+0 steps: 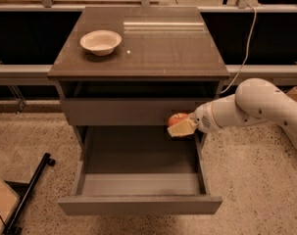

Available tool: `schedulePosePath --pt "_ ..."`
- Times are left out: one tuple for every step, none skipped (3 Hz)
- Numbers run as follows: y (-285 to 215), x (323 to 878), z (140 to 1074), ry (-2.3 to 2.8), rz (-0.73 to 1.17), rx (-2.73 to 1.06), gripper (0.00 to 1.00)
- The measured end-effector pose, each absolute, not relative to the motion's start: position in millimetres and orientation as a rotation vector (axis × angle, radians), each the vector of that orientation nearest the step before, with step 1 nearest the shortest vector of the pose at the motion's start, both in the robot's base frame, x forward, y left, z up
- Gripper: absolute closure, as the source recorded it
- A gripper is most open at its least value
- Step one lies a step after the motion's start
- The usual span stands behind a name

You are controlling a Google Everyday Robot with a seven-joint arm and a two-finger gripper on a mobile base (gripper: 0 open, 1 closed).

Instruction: Place apple into middle drawer

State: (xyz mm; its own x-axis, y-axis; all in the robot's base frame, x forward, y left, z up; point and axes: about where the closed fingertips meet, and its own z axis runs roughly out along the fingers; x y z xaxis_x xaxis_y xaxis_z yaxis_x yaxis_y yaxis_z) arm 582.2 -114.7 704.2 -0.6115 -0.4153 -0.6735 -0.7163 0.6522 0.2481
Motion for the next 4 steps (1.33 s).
schedulePosePath --pt "-116 620 639 2.365 0.657 -0.749 1.00" --pt "-110 619 637 2.355 0.653 -0.766 1.00" --pt "-97 612 636 2.313 0.616 -0.826 1.00" --pt "-91 606 611 2.257 0.638 -0.854 1.00"
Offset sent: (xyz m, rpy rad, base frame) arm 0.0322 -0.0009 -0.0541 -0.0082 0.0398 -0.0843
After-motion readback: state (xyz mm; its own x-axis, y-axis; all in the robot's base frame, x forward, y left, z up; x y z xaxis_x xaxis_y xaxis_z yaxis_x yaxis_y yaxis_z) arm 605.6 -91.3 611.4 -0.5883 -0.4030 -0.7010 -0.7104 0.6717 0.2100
